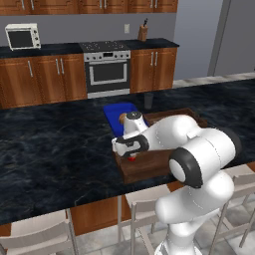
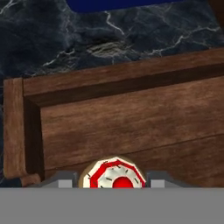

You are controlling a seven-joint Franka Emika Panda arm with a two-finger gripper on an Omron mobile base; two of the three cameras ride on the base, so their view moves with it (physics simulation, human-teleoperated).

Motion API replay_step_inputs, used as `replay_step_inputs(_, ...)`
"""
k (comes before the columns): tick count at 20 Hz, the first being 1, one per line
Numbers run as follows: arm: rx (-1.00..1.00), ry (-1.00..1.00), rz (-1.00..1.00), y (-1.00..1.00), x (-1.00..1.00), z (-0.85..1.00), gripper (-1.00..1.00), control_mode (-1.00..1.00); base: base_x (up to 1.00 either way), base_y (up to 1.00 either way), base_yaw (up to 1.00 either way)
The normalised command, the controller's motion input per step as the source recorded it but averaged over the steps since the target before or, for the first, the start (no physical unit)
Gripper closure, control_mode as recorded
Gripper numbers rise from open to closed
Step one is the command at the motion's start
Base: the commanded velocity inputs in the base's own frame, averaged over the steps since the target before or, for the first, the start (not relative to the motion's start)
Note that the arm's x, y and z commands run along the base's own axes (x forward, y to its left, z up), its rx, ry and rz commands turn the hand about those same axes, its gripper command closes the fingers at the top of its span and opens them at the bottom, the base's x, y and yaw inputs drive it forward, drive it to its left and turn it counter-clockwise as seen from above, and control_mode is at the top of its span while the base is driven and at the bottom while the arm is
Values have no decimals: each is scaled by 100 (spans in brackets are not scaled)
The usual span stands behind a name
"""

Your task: Take the cupcakes from the fridge and place them on the empty tray on the dining counter.

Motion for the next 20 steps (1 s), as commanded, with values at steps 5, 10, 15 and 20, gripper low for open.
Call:
replay_step_inputs(5, 0, 0, -6, 0, -6, 0, -100, -100, 0, 0, 0)
replay_step_inputs(10, 0, -3, -5, 0, -17, 10, -100, -100, 0, 0, 0)
replay_step_inputs(15, 3, -14, -1, 0, -24, 70, -100, -100, 0, 0, 0)
replay_step_inputs(20, 7, -24, 0, 0, -30, 100, -100, -100, 0, 0, 0)
